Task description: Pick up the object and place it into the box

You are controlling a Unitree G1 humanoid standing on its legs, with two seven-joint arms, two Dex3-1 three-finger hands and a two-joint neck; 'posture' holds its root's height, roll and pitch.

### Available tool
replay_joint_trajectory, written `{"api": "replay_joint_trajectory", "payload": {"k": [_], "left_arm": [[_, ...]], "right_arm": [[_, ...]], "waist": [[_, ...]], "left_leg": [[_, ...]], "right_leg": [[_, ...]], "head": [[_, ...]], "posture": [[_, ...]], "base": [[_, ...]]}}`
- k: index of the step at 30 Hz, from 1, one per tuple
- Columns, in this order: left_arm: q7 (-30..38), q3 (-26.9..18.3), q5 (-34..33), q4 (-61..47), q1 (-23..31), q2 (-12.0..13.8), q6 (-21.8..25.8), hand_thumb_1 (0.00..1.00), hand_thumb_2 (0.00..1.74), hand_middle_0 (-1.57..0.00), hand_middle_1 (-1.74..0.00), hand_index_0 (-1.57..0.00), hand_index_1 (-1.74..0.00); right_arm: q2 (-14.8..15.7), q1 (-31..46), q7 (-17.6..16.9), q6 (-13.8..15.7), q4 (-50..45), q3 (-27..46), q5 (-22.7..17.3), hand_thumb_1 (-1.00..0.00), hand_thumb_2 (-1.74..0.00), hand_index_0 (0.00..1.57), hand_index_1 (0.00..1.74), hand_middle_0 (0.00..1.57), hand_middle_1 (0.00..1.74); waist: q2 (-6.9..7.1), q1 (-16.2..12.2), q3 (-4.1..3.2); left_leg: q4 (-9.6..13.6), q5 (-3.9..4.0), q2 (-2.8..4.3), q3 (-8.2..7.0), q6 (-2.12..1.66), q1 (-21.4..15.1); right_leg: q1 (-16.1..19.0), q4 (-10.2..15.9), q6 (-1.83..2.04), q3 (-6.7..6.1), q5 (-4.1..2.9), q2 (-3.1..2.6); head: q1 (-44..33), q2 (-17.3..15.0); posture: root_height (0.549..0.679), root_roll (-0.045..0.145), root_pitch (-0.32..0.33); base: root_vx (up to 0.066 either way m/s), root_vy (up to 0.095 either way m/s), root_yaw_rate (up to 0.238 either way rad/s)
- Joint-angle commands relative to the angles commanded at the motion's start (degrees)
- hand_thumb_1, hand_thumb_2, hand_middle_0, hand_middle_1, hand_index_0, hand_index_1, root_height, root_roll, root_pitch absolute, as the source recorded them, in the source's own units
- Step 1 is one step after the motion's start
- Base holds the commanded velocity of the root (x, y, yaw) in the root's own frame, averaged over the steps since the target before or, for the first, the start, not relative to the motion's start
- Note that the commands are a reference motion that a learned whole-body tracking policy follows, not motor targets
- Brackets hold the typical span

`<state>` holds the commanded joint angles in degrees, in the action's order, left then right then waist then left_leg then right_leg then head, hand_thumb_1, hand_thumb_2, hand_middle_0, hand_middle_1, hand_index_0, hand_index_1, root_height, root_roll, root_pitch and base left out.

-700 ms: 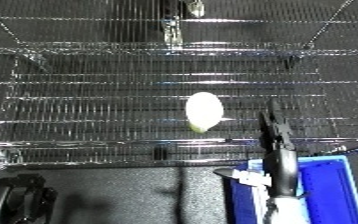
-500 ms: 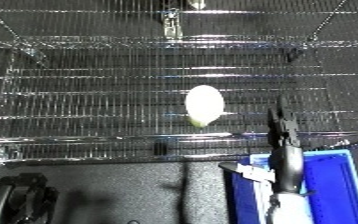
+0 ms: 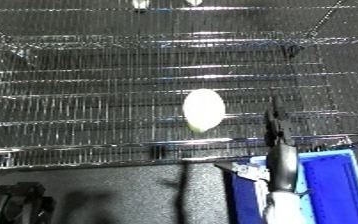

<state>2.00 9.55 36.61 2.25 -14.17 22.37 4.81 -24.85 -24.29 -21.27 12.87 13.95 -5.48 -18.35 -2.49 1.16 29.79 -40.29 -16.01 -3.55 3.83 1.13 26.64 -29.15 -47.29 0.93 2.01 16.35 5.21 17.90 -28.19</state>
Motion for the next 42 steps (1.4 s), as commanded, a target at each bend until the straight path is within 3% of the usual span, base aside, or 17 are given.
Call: {"api": "replay_joint_trajectory", "payload": {"k": [11,30,42], "left_arm": [[0.97,1.36,0.51,-0.04,-2.23,0.13,-0.16,1.0,1.74,-1.57,-1.74,-1.57,-1.74],[3.01,3.02,2.38,-0.14,-5.23,0.29,-0.51,1.0,1.74,-1.57,-1.74,-1.57,-1.74],[3.05,3.76,3.2,-0.24,-6.18,0.37,0.06,1.0,1.74,-1.57,-1.74,-1.57,-1.74]], "right_arm": [[-0.37,-6.14,1.44,-0.8,3.66,-2.18,-2.67,0.0,0.0,0.0,0.0,0.0,0.0],[-1.84,-17.53,4.06,-0.63,13.26,-4.89,-7.57,0.0,0.0,0.0,0.0,0.0,0.0],[-2.46,-21.67,5.94,-0.95,17.3,-6.46,-9.86,-0.6,-1.04,0.94,1.04,0.94,1.04]], "waist": [[-0.7,0.73,0.0],[-2.21,3.04,0.0],[-2.8,3.92,0.0]], "left_leg": [[-1.44,-0.52,-0.25,-0.25,-0.08,3.32],[-2.56,-0.41,-1.11,-0.19,0.11,8.0],[-2.23,-0.19,-1.59,-0.03,0.35,9.69]], "right_leg": [[-3.46,-1.63,-0.24,0.23,0.42,0.17],[-8.28,-3.87,-0.71,1.2,0.9,0.49],[-10.14,-4.27,-0.84,1.56,1.04,0.43]], "head": [[2.05,1.83],[7.06,6.32],[8.25,8.05]], "posture": [[0.631,0.052,0.078],[0.624,0.053,0.131],[0.622,0.051,0.157]], "base": [[0.014,-0.005,0.013],[0.002,0.007,0.047],[-0.02,0.01,0.031]]}}
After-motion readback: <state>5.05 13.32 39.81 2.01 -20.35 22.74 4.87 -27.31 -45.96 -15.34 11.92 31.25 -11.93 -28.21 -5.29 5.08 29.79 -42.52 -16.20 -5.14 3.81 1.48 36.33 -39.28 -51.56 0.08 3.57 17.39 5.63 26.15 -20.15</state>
